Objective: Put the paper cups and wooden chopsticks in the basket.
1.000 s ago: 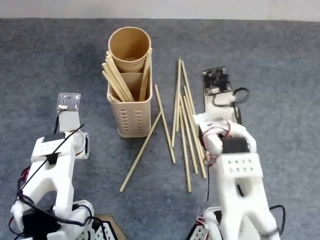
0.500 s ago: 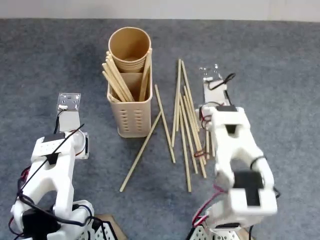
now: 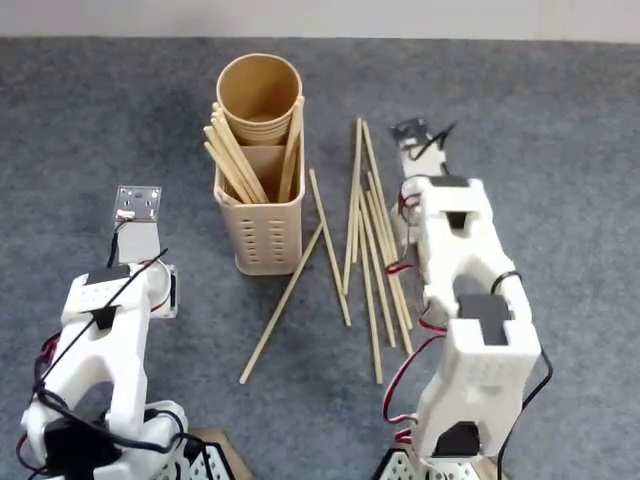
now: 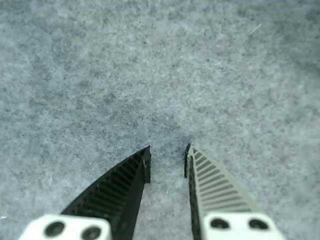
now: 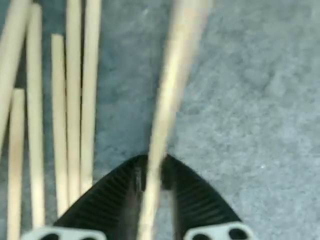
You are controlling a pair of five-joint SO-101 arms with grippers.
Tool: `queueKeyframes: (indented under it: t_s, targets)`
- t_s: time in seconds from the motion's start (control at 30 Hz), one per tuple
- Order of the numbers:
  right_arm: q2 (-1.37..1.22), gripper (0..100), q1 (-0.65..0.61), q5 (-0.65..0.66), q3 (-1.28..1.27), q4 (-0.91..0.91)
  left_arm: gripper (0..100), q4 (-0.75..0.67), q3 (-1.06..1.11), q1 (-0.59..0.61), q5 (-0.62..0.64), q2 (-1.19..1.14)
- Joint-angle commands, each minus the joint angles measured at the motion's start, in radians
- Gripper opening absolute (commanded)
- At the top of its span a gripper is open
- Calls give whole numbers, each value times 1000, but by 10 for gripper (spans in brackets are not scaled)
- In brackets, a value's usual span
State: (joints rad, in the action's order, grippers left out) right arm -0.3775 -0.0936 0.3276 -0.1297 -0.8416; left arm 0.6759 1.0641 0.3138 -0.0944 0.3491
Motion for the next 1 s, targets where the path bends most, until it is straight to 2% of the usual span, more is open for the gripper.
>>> queueKeyframes:
  t_s: [0.0,0.13,0.3,0.43,0.6,0.83,0.93,0.97]
  targets:
    - [156,5,2,-100,114,-47,154,-15,-2,-25,-12,-2]
    - [437,5,-18,-267,191,-41,154,-17,-2,-25,-12,-2]
    - [748,5,-154,-350,226,30,154,-17,-2,-27,-12,-2]
    - [909,5,-314,-417,143,228,154,-17,-2,-27,-12,-2]
    - [978,5,-458,-442,-82,555,154,-17,-2,-27,-12,-2]
    - [961,5,-499,-434,-533,1004,154,-17,-2,-27,-12,-2]
    - [967,6,-496,-422,-668,1109,154,-17,-2,-27,-12,-2]
    - [972,9,-496,-381,-691,1110,154,-17,-2,-27,-12,-2]
